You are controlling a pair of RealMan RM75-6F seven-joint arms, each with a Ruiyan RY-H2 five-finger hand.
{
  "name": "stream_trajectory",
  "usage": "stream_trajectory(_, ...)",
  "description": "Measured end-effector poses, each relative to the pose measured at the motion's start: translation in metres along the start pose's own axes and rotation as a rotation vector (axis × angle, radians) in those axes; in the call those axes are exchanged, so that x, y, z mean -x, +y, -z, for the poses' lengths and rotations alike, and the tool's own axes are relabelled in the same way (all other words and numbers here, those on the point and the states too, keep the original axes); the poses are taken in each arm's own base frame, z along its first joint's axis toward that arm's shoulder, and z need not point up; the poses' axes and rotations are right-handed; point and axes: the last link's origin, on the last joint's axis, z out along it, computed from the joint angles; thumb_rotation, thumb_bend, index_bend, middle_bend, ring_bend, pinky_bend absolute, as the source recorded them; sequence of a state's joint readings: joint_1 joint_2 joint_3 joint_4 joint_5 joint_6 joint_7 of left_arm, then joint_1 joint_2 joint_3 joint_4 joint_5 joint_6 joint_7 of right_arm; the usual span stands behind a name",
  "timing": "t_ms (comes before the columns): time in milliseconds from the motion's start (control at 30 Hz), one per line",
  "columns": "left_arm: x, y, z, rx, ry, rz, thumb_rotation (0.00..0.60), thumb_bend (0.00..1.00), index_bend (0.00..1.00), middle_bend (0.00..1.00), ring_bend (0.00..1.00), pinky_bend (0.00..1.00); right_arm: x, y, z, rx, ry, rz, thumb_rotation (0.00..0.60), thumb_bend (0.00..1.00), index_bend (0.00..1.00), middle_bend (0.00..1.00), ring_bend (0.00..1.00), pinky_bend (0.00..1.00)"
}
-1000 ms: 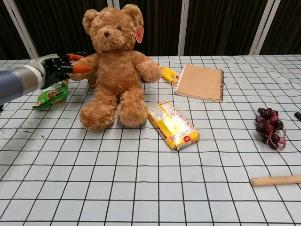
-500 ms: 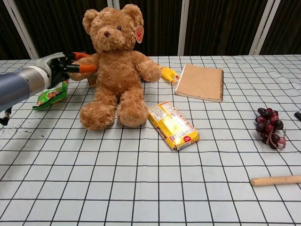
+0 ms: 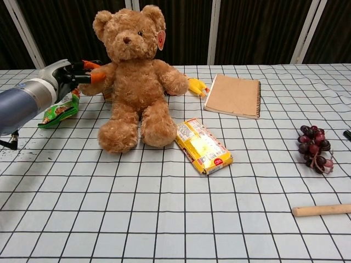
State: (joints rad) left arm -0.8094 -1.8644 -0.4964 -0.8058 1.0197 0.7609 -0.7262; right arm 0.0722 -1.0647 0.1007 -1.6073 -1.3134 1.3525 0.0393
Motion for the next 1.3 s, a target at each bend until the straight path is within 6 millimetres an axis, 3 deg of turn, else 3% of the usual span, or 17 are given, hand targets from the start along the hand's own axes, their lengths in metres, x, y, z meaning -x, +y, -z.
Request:
stream_trajectory(333,0.005,0.006,0.000,0.012,0.011,-0.015,0.600,0.51,0.41,0.42,0.00,0.00,0.001,-0.001,0.000,0.001,-0.009,0.000,0.600,0.17,0.00,0.00,0.00,0.00)
stream_trajectory(567,-0.004,-0.004,-0.002,-0.034,0.040,-0.001,0.600,0.52,0.41,0.42,0.00,0.00,0.000,-0.002,0.000,-0.005,-0.005,-0.003,0.600,0.17,0.00,0.00,0.00,0.00)
stream_trajectory(1000,-0.001,0.007,0.000,-0.002,0.026,0.004,0.600,0.51,0.41,0.42,0.00,0.00,0.000,-0.004,0.000,-0.010,-0.007,-0.001,0.600,0.17,0.00,0.00,0.00,0.00)
stream_trajectory(1300,0.002,0.001,-0.001,-0.035,0.020,-0.022,0.600,0.51,0.41,0.42,0.00,0.00,0.000,-0.002,0.000,-0.009,-0.006,-0.004,0.600,0.17,0.00,0.00,0.00,0.00)
